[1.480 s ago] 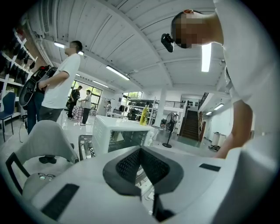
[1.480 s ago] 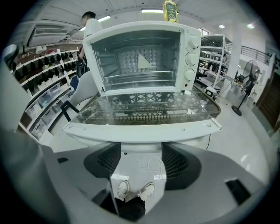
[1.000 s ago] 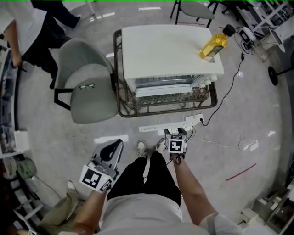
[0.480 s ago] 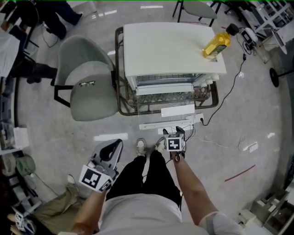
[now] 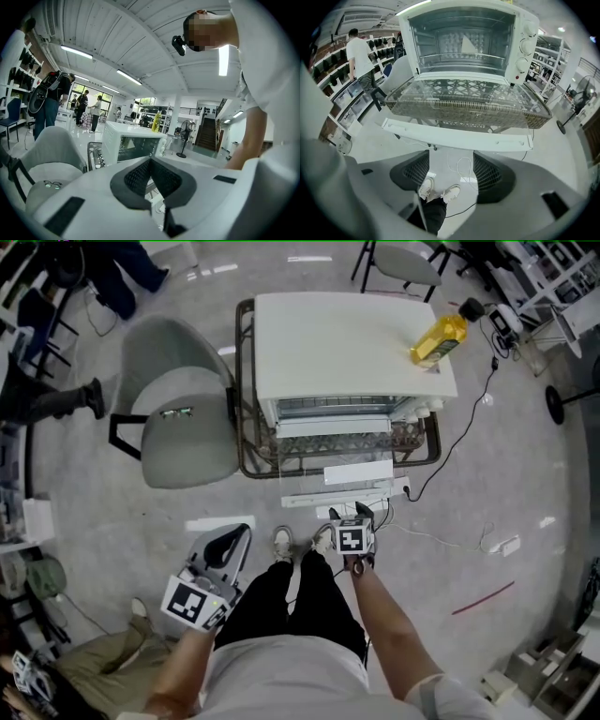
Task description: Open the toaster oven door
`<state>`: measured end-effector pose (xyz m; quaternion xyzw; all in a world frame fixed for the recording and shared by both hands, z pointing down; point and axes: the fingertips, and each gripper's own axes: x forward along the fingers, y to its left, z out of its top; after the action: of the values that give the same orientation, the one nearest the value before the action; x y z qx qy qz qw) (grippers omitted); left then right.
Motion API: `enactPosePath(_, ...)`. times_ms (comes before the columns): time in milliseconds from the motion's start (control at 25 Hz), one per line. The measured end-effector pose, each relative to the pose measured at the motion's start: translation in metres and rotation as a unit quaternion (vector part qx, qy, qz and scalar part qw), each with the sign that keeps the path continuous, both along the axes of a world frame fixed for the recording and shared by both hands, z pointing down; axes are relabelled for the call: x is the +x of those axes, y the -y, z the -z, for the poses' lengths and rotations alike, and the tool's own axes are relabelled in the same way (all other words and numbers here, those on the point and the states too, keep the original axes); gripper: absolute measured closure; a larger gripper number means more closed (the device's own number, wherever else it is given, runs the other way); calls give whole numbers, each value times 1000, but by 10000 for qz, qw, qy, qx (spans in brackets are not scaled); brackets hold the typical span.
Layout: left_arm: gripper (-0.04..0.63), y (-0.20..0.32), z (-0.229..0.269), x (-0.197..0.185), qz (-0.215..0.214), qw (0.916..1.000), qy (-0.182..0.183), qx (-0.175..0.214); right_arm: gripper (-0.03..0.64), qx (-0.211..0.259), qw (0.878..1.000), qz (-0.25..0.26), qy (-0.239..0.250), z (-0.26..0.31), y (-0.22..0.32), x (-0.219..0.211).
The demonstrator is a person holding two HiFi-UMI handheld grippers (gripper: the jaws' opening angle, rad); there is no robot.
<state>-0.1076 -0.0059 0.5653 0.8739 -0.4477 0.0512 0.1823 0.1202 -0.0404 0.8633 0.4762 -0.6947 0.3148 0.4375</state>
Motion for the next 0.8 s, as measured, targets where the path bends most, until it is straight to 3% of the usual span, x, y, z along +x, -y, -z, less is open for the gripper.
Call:
enactPosePath(320,580,8,12,8,-80,9997,-125,194,313,255,9996,119,-60,26,0,5)
enactPosePath(520,580,16,28,16,-150,9986,-189,468,360,592,9981,156,-99,60,14,12)
enactPosePath(640,580,20,40,21,-172,9977,-262,597,435,821,9964,172,-101,84,23,15)
enactPosePath(800,580,26,58,24,-193,9953,-270,913,589,1125,9934,229,68,121,35,13)
